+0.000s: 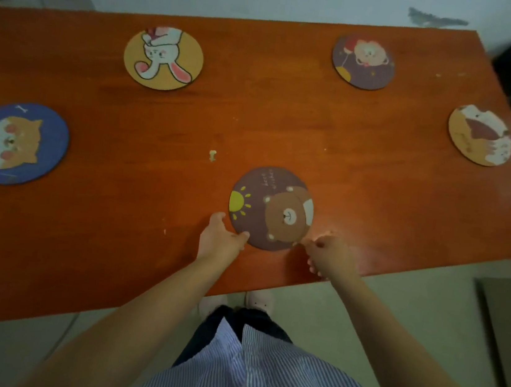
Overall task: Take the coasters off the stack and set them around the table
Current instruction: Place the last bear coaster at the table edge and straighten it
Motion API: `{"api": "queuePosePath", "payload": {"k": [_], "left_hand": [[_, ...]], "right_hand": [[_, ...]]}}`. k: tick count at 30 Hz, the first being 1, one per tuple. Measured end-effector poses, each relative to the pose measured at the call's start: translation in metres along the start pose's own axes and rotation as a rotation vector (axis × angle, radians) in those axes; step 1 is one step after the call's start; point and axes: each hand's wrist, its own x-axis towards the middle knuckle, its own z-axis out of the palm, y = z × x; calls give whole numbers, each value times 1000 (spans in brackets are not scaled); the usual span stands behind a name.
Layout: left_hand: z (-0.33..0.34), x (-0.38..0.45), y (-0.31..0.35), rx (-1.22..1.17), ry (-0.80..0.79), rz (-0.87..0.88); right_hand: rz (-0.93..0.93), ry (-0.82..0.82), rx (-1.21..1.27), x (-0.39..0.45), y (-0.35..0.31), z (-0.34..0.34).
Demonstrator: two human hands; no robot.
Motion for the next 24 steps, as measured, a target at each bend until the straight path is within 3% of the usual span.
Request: {"api": "queuePosePath", "payload": {"k": [2, 3, 7, 12, 15, 20, 24], "left_hand": [[6, 0, 4, 0, 34, -20], [8, -1, 6, 2, 44, -36], [14, -8, 10, -34, 100, -81], [22, -14, 22, -190, 158, -144], [23, -6, 30, -228, 173, -83], [23, 9, 35, -27, 203, 42], [30, 8, 23, 80, 133, 68]], "right_hand": [[-225, 247, -110, 12, -11, -10], [-318, 292, -155, 21, -20, -13], [-458, 157, -322, 62, -67, -13], [-388, 153, -340, 75, -88, -18], [-405, 167, -354, 72, -77, -37], [-91, 159, 253, 71, -18, -46], [113, 69, 652, 59, 7, -28]]}}
